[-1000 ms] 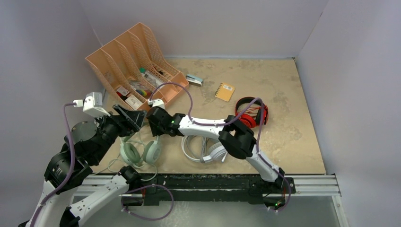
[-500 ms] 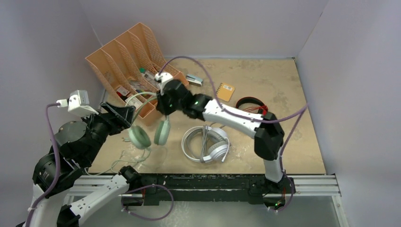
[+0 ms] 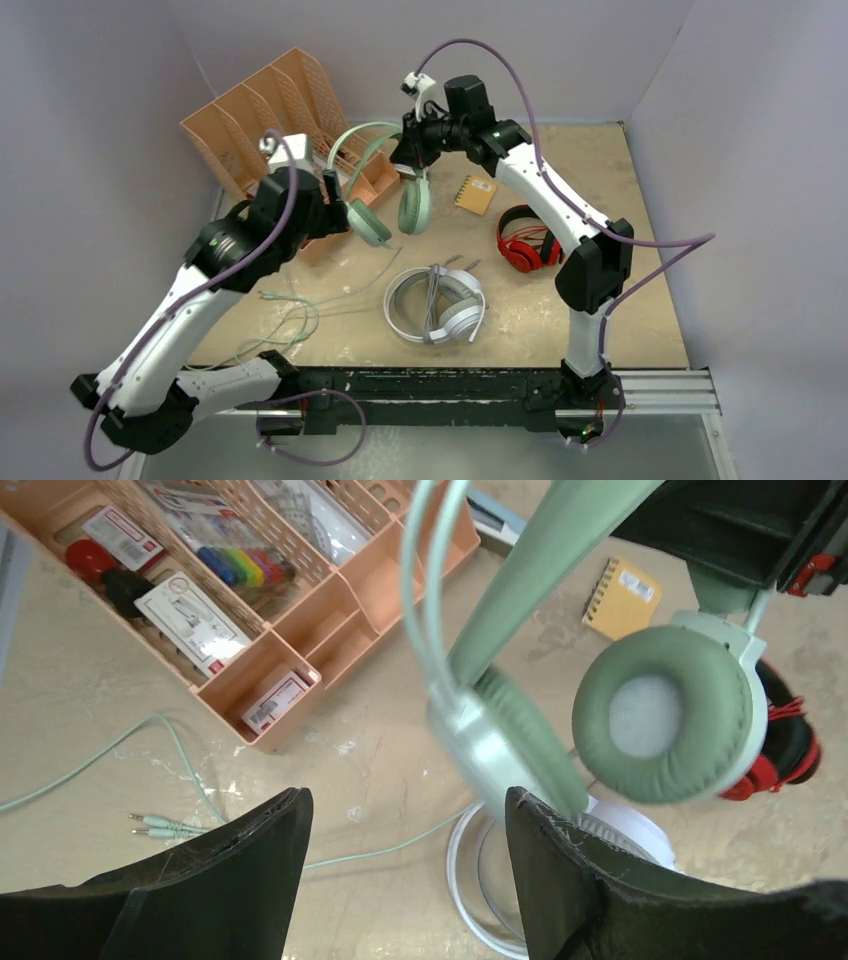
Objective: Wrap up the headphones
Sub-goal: Pick up the headphones from the center of the board.
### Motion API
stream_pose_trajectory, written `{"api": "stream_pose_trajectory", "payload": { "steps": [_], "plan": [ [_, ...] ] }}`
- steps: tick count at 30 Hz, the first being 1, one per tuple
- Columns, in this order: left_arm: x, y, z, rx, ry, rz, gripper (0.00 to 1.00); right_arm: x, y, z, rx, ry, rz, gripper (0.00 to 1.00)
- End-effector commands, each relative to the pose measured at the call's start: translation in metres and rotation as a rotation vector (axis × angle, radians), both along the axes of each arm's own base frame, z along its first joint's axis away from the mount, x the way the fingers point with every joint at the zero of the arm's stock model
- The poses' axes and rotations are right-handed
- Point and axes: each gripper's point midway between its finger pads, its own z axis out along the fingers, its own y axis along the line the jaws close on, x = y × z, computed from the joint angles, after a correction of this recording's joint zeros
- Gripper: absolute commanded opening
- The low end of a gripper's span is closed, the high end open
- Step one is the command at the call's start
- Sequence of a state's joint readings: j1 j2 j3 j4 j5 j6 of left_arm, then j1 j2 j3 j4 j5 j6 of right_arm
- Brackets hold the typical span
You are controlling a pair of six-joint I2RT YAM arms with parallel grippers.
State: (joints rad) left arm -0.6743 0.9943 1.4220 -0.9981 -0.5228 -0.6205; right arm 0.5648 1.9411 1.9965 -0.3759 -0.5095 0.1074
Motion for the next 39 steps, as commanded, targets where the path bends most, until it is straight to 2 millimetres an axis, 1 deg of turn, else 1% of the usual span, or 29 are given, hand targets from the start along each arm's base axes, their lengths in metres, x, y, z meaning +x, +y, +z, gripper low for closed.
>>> {"api": "stream_pose_trajectory", "payload": {
  "steps": [1,4,5,7,10,13,17,20,22,25,30,33,36,39],
  "plan": [
    [0.024,-0.024,0.021,0.025,-0.048,-0.082,0.68,-0.046,0.021,0.02,0.022,0.005,0.18,0.0],
    [0.036,-0.033,0.004,0.112,0.018,-0.111,0.66,-0.053,0.022,0.018,0.026,0.04,0.199,0.0],
    [0.039,-0.032,-0.001,0.142,0.036,-0.109,0.66,-0.057,0.023,0.019,0.032,0.049,0.213,0.0],
    [0.042,-0.027,-0.005,0.185,0.043,-0.087,0.64,-0.062,0.021,0.018,0.028,0.058,0.23,0.0],
    [0.042,-0.013,-0.004,0.245,0.039,-0.048,0.63,-0.065,0.018,0.016,0.006,0.056,0.241,0.0],
    [0.042,-0.009,-0.002,0.287,0.052,-0.047,0.64,-0.067,0.015,0.013,-0.015,0.048,0.25,0.0],
    [0.051,-0.016,-0.002,0.323,0.071,-0.065,0.65,-0.069,0.013,0.008,-0.035,0.045,0.266,0.0],
    [0.057,-0.025,-0.004,0.313,0.064,-0.093,0.67,-0.07,0.013,0.004,-0.04,0.057,0.269,0.0],
    [0.061,-0.027,-0.008,0.331,0.073,-0.098,0.68,-0.073,0.014,0.002,-0.042,0.06,0.277,0.0],
    [0.067,-0.025,-0.011,0.384,0.084,-0.088,0.68,-0.083,0.017,0.004,-0.045,0.042,0.326,0.0],
    [0.081,-0.022,-0.011,0.471,0.075,-0.068,0.69,-0.103,0.023,0.001,-0.059,0.043,0.42,0.0],
    [0.084,-0.023,-0.012,0.48,0.058,-0.074,0.69,-0.112,0.022,-0.003,-0.061,0.06,0.462,0.0],
    [0.083,-0.023,-0.008,0.464,0.024,-0.087,0.68,-0.12,0.021,-0.008,-0.07,0.078,0.498,0.0],
    [0.081,-0.023,-0.008,0.456,0.014,-0.092,0.61,-0.125,0.023,-0.012,-0.081,0.081,0.519,0.0]
  ]
}}
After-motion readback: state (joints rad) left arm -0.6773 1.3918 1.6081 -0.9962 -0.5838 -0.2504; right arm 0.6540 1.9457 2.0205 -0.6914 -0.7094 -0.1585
